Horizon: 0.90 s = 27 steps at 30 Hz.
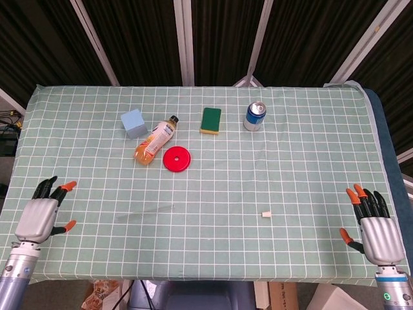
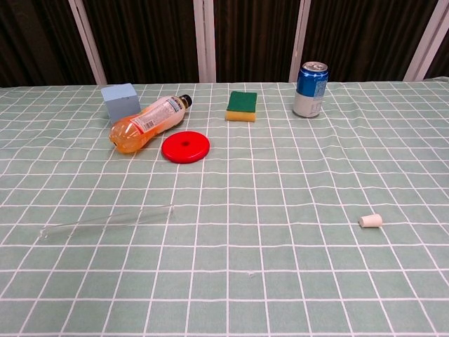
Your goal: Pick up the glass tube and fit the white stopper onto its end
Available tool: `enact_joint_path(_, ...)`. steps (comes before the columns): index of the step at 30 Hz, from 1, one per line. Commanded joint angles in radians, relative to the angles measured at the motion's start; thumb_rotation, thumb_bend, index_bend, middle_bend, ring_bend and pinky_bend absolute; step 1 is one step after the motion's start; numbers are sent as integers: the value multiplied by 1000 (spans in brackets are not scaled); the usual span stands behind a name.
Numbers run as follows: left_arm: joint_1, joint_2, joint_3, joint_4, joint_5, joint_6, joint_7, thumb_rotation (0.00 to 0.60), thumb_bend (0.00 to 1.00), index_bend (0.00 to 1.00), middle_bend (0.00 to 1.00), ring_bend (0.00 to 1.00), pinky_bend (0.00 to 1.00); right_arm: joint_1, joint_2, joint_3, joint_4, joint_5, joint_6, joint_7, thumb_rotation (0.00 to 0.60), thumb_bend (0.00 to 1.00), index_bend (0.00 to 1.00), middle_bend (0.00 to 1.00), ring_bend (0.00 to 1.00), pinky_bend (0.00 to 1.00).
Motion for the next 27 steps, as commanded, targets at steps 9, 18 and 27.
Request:
enact_joint_path(9,-122,-279,-60,-51,-202,-7,431,600,297,331,420,35,0,1,6,-2,-2,0,-6,19,600,306,0,0,0,0)
enact_joint_path(18,-168,-425,-59,-34,-307,28,602,600,359,367,428,35,0,3,11,-5,-4,-2,-12,38,600,306,0,0,0,0)
enact_joint_path(27,-196,-504,-73,-10,-391,52,655,600,422,370,416,36,0,4,14,-5,-10,3,-19,48,600,305,0,0,0,0)
